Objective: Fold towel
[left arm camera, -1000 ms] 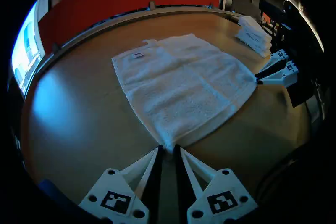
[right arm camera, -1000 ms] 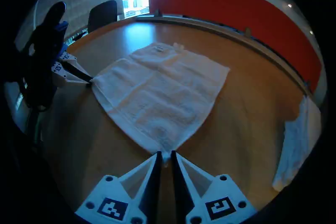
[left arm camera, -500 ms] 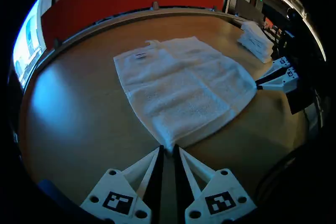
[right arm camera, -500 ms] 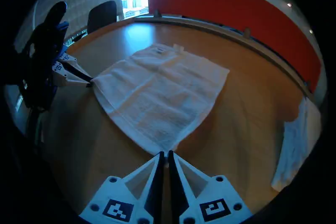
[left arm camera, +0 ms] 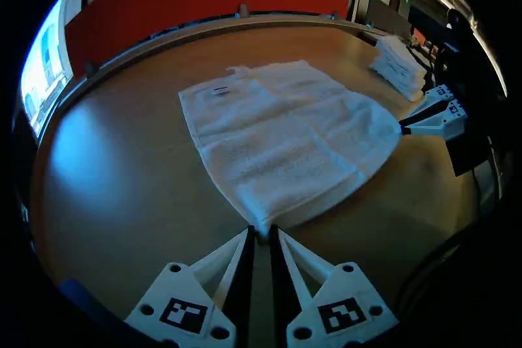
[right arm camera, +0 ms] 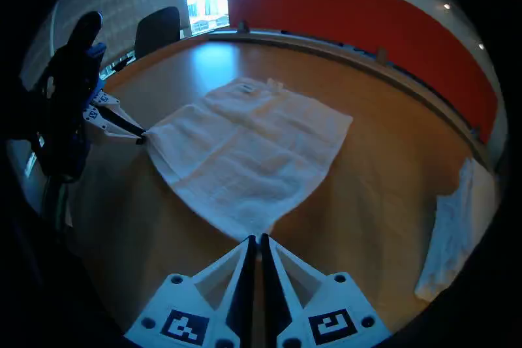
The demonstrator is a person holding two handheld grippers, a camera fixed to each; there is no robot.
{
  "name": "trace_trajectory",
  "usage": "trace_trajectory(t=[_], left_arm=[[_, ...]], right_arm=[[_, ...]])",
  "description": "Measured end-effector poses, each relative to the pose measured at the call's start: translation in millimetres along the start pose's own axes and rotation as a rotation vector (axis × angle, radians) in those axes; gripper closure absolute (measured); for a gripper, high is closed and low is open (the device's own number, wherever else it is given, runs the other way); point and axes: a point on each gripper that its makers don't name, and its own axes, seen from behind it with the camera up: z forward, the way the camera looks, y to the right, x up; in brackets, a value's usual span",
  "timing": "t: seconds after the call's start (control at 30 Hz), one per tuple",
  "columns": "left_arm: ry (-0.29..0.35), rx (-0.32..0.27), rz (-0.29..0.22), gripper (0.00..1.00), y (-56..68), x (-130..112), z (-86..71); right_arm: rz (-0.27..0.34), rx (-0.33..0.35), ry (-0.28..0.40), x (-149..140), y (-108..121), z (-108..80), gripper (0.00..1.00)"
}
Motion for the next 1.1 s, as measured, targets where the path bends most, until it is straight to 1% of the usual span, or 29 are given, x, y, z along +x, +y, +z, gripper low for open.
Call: trace_trajectory(t=[0.2, 0.4, 0.8, 1.1], left_arm=[[0.016, 0.002, -0.020, 0.84, -1.8, 12, -13.3], [0.028, 0.000, -0.044, 0.84, -2.3, 24, -30.6], [0.030, -0.012, -0.084, 0.84, 3.7, 40, -60.2], [0.035, -0.020, -0.113, 0.84, 9.8, 49, -81.8]], right_arm=[[-0.007, 0.003, 0.029, 18, 0, -12.0, 0.94], [-0.001, 0.010, 0.064, 38, -2, -30.5, 0.94], [0.015, 0.019, 0.117, 68, -9, -69.2, 0.94], [0.024, 0.029, 0.137, 83, -13, -93.9, 0.94]])
